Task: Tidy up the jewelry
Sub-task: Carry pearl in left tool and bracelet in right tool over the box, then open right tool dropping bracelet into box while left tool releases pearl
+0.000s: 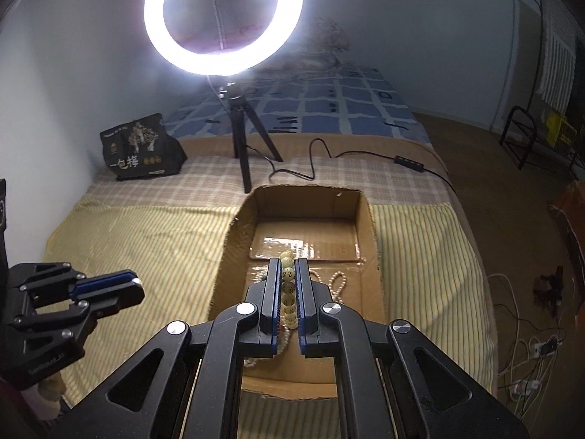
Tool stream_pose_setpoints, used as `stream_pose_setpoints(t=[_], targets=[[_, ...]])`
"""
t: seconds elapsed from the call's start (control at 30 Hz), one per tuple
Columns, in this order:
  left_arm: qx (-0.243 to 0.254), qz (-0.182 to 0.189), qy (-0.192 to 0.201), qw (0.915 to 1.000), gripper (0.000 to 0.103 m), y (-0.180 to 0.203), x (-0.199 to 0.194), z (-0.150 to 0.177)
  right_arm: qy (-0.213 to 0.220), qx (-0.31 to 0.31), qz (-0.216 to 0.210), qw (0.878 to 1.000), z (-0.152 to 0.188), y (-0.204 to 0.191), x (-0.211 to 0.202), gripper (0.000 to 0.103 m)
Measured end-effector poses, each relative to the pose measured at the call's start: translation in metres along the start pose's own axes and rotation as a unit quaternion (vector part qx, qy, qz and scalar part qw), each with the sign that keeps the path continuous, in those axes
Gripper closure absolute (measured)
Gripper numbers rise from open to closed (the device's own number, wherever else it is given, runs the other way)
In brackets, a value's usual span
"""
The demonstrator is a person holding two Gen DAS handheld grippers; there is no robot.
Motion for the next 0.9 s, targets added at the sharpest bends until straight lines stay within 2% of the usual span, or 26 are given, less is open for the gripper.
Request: stream_pose_setpoints(t=[0.4, 0.9], targets=[[-0.006, 0.019, -0.012, 0.9997, 0.097, 0.019, 0.023, -0.005, -0.008, 0.022, 0.004, 1.0, 0.009, 0.031, 0.006, 0.097], [-0.006, 0.024, -0.013, 0.9996, 0.097, 0.027, 0.032, -0.006, -0.026, 0.043, -0.014, 0.999, 0.009, 0.034, 0.027, 0.097]])
Point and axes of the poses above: each gripper's, at about its wrist camera, not at the fingertips, and x roughly the way its jaws point, y to its right, z to its underside, the point moved 3 cm from there along x, roughly the way its jaws point, and after that the axes turned 2 degrees about -z, right-handed, at the moved point
